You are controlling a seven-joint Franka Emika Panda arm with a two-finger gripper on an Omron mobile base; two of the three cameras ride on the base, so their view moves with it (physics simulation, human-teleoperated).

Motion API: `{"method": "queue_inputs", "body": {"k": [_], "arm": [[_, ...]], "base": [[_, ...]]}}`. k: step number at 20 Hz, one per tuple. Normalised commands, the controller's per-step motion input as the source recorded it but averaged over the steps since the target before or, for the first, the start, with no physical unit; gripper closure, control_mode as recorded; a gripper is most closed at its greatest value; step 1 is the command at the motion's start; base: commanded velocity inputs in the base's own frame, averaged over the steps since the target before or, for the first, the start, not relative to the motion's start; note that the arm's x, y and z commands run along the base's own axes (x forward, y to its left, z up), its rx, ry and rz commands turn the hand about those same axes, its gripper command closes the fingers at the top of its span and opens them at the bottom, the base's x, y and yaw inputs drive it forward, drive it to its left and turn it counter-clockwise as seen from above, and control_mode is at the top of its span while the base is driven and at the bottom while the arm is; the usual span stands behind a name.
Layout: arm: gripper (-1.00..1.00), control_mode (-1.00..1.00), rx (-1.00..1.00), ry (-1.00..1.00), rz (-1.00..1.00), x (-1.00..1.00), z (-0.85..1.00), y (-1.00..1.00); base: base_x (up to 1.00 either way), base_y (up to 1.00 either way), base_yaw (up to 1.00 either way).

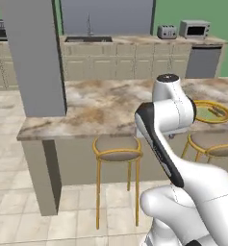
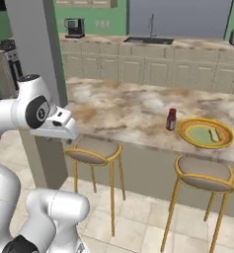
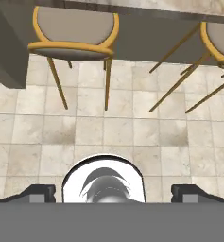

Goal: Move the hot dog bun to the plate on the dining table and place the condiment next to that plate. Then navigate to the fridge and take the sausage and place it on the plate as well.

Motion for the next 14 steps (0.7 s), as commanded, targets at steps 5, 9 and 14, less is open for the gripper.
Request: {"method": "queue_inputs", "body": {"k": [5, 9, 14], "arm": [[-1.0, 1.0, 0.0, 0.0, 0.0, 0.0, 0.0, 0.0], [-1.0, 1.0, 0.0, 0.0, 0.0, 0.0, 0.0, 0.0], [-1.0, 1.0, 0.0, 0.0, 0.0, 0.0, 0.0, 0.0]], "base": [[-0.22, 1.0, 0.58], [-0.01, 1.0, 0.42], [0.27, 1.0, 0.31]]}}
